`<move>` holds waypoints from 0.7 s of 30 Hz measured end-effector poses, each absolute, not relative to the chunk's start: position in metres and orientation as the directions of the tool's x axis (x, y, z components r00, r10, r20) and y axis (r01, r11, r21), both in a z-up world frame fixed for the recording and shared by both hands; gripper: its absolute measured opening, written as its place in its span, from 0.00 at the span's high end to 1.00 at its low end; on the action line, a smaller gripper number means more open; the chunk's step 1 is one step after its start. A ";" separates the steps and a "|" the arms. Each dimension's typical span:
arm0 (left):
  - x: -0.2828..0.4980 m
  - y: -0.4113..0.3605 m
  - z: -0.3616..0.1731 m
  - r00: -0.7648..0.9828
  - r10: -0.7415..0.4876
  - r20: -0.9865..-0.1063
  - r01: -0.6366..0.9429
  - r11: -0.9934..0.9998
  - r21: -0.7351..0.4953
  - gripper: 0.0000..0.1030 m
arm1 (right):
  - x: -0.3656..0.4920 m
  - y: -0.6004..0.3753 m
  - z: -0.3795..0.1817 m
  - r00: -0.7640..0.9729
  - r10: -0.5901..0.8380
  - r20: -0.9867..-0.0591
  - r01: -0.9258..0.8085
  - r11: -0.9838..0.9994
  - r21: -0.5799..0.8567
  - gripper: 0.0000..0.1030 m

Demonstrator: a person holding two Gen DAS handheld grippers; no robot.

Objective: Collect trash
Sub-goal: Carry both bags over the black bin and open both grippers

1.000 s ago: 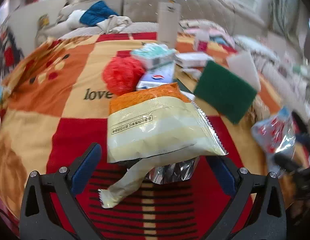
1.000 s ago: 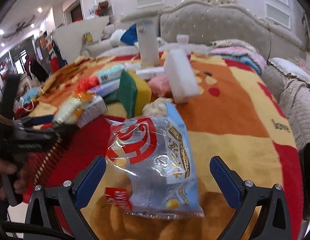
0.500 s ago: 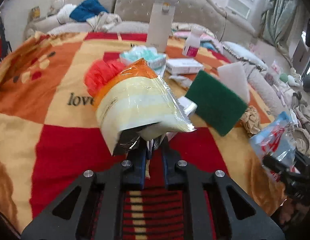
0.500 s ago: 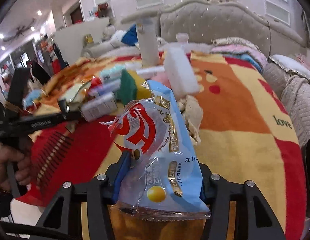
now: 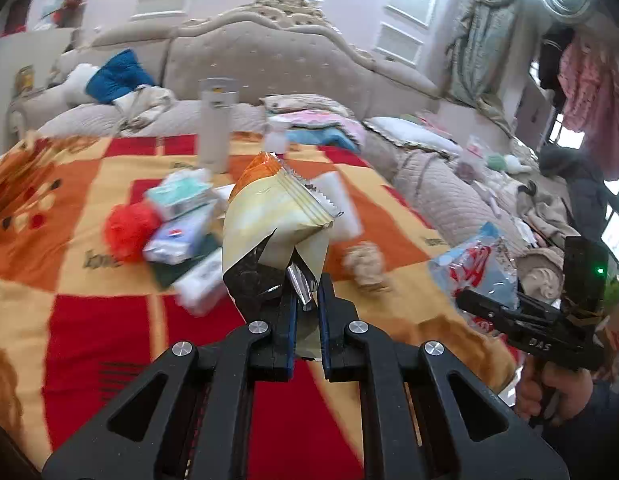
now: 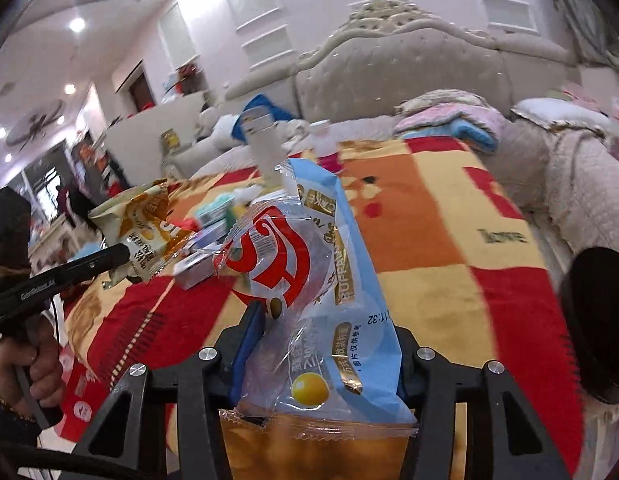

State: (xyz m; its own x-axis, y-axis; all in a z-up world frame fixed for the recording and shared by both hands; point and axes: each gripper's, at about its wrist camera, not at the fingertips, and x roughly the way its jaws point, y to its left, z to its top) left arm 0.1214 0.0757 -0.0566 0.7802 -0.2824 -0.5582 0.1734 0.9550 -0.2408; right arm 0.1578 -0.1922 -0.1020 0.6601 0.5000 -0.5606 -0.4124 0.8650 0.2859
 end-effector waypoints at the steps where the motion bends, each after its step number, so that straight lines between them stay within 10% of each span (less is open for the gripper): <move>1: 0.124 0.066 -0.054 0.778 -0.290 -0.557 0.184 0.953 -0.240 0.93 | 0.158 -0.201 -0.101 0.670 0.490 -0.558 -0.399 0.871 0.286 0.51; 21: 0.202 -0.178 -0.048 0.621 -0.568 -0.541 0.531 0.812 -0.243 0.93 | 0.187 -0.417 -0.111 0.809 0.093 -0.580 0.086 0.958 0.273 0.51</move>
